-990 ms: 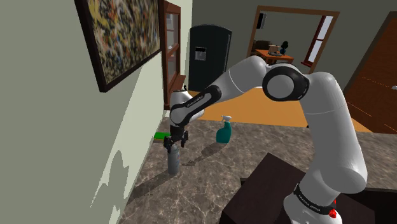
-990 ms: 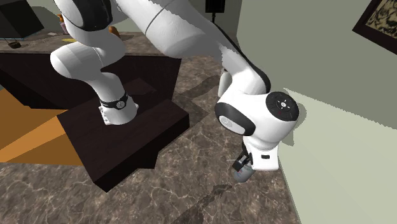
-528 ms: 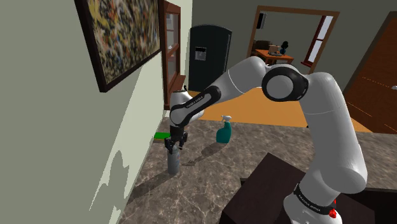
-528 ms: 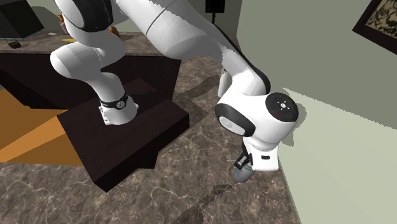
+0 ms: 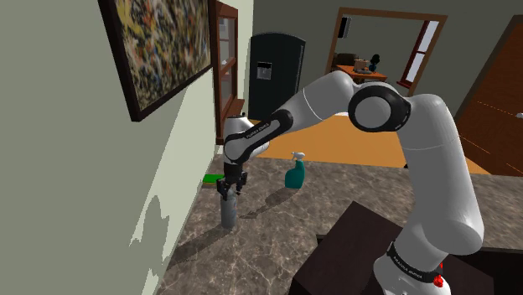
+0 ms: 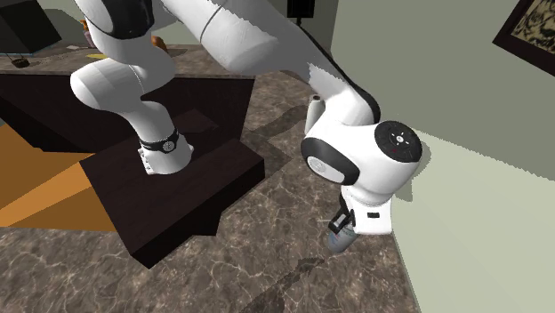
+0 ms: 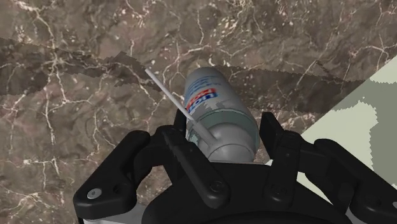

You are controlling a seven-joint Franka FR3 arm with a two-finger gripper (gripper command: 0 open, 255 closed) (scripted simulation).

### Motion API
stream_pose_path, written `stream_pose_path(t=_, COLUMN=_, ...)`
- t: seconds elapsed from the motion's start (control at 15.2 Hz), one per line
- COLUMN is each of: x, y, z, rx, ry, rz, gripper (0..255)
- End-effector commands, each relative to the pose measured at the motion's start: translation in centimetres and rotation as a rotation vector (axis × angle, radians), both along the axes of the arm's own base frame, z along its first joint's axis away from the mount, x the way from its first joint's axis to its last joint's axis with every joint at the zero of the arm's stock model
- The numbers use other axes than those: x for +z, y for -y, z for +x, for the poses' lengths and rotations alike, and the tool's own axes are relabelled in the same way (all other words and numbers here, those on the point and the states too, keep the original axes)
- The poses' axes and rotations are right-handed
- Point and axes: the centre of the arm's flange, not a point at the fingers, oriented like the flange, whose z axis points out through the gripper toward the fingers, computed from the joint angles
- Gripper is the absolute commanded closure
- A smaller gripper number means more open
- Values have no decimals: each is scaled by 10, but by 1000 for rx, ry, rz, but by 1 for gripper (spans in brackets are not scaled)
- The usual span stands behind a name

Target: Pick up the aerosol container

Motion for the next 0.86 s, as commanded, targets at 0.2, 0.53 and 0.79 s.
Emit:
stream_pose_path(t=0.2, x=27, y=1, z=1, rx=0, ry=0, rz=0, gripper=255)
stream_pose_path(t=0.53, x=53, y=1, z=1, rx=0, ry=0, rz=0, gripper=255)
stream_pose_path(t=0.79, x=64, y=1, z=1, rx=0, ry=0, rz=0, gripper=255)
